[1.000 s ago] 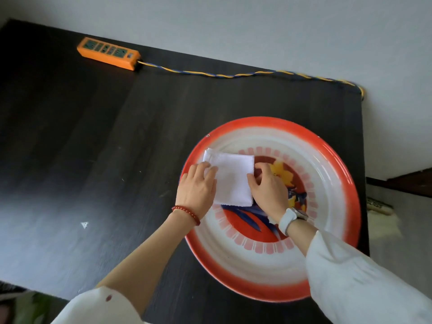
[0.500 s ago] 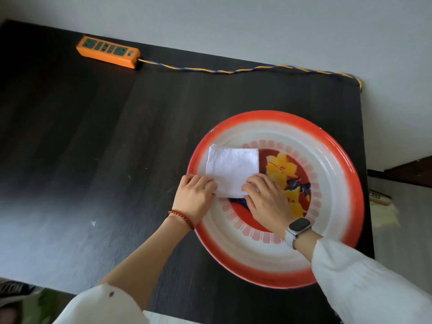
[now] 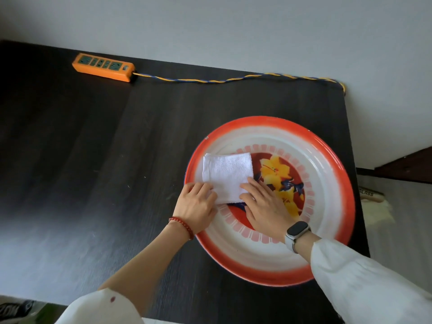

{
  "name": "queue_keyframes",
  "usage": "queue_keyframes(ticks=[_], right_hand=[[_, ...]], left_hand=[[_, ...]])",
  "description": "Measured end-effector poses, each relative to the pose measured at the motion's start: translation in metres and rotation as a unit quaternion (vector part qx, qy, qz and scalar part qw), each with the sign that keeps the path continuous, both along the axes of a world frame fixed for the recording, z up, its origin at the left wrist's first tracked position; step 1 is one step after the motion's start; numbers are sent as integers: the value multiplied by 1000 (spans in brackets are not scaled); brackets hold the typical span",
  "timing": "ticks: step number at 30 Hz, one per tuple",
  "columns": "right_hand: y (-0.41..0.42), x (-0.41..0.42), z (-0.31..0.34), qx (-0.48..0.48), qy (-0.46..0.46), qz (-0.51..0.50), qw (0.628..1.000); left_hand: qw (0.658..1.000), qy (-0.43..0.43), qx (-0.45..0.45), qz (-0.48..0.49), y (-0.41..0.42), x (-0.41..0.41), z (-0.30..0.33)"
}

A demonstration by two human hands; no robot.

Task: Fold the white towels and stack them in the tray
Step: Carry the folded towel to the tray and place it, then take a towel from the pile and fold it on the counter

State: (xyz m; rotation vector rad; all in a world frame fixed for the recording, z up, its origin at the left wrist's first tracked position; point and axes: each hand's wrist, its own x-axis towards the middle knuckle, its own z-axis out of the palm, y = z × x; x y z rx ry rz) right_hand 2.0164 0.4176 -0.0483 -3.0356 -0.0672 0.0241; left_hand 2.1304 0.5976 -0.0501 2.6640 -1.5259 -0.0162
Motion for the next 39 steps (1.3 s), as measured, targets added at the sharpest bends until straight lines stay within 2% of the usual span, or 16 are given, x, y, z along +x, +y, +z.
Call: queue_keyframes(ticks=[6,9,12,16,20,25,27,32,35,39], right_hand=[[1,2,10,97,101,-29,990],[-1,-6,30,104,60,-51,991],[-15,-34,60,134,-17,-110,985],[-55,-118,107,206,-55,-236,948],[-105,-276,148,238,-119,-391,881],[-141,-566,191,181,-183,-565,784],[-136,-686,204,157,-211,-632,729],[-90,-938,228,92,-251,-782,563],[-61,-1049,236,70,-265,-834,478],[-35,-1178,233,48,-275,-879,386]], left_hand=[[994,24,77,75,-16,4,10],[988,58,98,108,-22,-7,33],[988,65,107,93,-38,-31,59],[991,87,81,58,-101,-87,111],[993,86,36,-66,-196,-220,167],[960,110,-28,-255,-305,-490,223],[933,127,-35,-335,-333,-604,234],[843,147,-37,-516,-362,-871,260],[783,149,-41,-603,-361,-999,269],[713,142,-27,-686,-366,-1159,268]])
